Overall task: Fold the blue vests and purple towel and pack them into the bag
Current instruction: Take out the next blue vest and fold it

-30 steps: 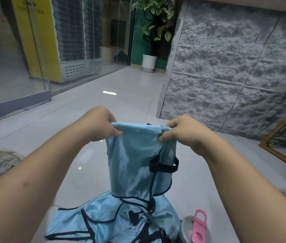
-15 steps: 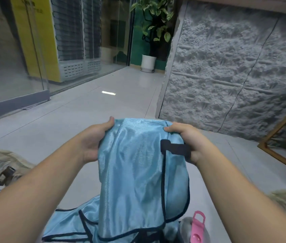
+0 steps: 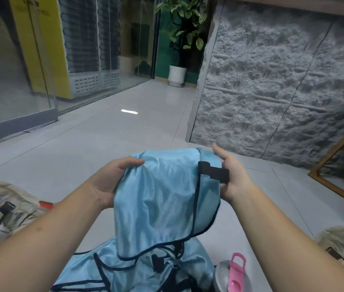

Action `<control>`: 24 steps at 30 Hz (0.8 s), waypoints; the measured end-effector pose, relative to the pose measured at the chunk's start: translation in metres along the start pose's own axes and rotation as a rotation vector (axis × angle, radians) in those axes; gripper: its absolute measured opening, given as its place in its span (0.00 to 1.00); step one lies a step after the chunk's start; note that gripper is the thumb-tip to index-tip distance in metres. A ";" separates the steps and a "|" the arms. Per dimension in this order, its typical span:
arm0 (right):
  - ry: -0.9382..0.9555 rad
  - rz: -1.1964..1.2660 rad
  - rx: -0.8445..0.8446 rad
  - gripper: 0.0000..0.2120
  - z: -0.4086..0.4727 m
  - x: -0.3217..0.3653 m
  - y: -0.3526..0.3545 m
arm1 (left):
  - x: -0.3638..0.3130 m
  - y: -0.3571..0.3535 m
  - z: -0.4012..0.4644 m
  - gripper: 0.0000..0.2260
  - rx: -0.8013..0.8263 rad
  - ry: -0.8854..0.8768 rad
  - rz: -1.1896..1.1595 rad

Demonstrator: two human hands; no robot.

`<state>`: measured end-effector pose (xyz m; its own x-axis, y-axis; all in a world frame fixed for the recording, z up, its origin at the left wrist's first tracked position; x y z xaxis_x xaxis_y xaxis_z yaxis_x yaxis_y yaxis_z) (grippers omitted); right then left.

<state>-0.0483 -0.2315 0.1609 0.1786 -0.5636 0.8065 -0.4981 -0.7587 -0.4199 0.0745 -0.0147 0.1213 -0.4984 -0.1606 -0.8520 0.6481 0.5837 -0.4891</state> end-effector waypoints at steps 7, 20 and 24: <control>-0.010 0.196 0.253 0.51 0.006 -0.048 0.004 | -0.009 -0.003 0.000 0.12 -0.155 -0.125 -0.080; 0.105 -0.094 0.087 0.49 0.014 -0.033 -0.008 | -0.005 0.011 0.000 0.13 -0.323 0.221 0.127; 0.146 -0.178 0.053 0.54 0.006 -0.023 -0.017 | -0.014 0.013 -0.005 0.17 -0.356 0.272 0.226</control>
<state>-0.0388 -0.2081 0.1467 0.1329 -0.3687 0.9200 -0.4241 -0.8601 -0.2834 0.0873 -0.0003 0.1280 -0.5309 0.1869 -0.8266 0.5443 0.8228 -0.1635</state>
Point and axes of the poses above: each hand's wrist, its own z-axis towards the middle knuckle, its own y-axis out of the back of the hand, x = y × z, the point moved 4 cm from there along z, towards the middle knuckle, and after that the axes turned 4 degrees about -y, right-handed, at the moved point
